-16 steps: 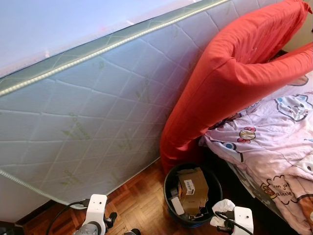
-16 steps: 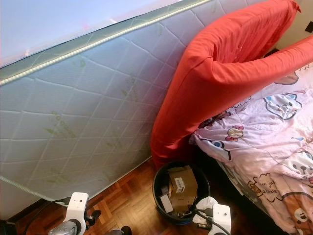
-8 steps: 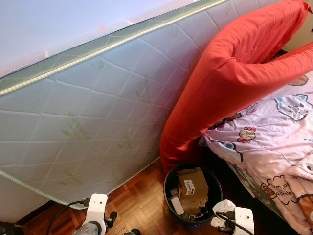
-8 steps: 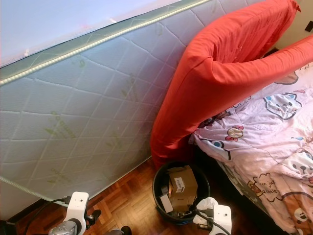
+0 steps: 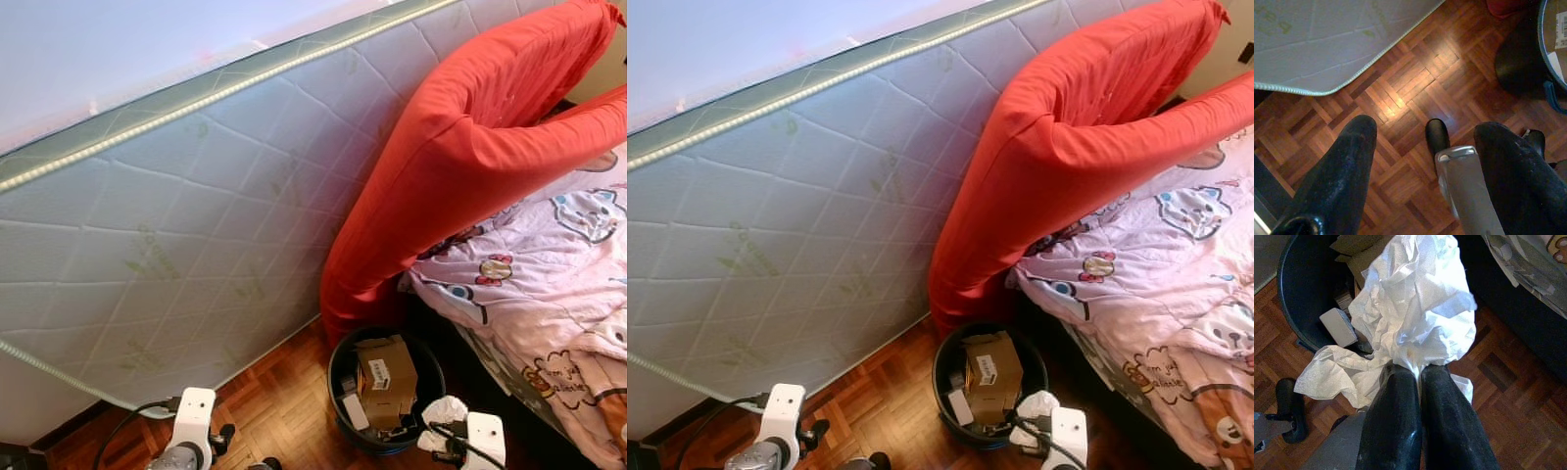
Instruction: Clean up the room
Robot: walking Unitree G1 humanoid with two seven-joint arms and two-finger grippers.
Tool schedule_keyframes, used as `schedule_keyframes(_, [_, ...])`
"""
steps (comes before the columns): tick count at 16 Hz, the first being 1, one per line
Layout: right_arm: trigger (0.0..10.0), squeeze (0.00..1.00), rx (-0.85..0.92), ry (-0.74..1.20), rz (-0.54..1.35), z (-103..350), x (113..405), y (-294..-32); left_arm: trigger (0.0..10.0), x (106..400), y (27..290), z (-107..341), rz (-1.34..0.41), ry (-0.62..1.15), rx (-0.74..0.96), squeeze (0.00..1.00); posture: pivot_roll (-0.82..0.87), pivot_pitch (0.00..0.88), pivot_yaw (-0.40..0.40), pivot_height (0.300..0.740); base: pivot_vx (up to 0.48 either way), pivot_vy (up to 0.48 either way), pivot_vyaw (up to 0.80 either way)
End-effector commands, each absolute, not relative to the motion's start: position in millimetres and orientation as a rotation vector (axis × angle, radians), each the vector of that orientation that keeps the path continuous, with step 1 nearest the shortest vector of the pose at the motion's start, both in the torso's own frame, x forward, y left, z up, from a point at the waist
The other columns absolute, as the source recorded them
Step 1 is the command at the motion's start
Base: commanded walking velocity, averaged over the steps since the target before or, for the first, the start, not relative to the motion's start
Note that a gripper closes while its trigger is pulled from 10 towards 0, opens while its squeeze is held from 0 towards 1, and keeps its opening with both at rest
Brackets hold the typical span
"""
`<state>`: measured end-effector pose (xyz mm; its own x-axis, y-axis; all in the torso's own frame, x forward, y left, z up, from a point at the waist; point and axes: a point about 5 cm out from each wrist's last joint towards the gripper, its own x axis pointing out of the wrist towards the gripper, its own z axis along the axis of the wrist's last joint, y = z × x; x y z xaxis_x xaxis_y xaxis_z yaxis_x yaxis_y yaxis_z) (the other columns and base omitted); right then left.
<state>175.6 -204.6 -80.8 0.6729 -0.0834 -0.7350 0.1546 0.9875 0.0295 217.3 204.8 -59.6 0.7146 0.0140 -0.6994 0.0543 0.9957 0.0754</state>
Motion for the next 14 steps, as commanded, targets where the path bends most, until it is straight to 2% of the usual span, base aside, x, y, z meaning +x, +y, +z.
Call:
schedule_keyframes(1, [10.0, 0.0, 0.106, 0.834, -0.143, -83.2, 170.9, -203.5, 10.0, 207.2, 207.8, -65.5, -0.018, 0.813, 0.092, 0.0, 0.08, 0.162, 0.008, 0.74, 0.0, 0.0, 0.0])
schedule_keyframes(5, [10.0, 0.0, 0.105, 0.836, -0.139, -83.6, 170.2, -203.1, 10.0, 206.6, 207.9, -65.8, -0.018, 0.815, 0.092, 0.0, 0.08, 0.163, 0.01, 0.74, 0.0, 0.0, 0.0])
schedule_keyframes(14, [10.0, 0.0, 0.112, 0.855, -0.131, -85.6, 167.2, -200.9, 10.0, 205.1, 210.4, -66.2, -0.016, 0.82, 0.097, 0.0, 0.08, 0.168, 0.015, 0.74, 0.242, 0.0, 0.0])
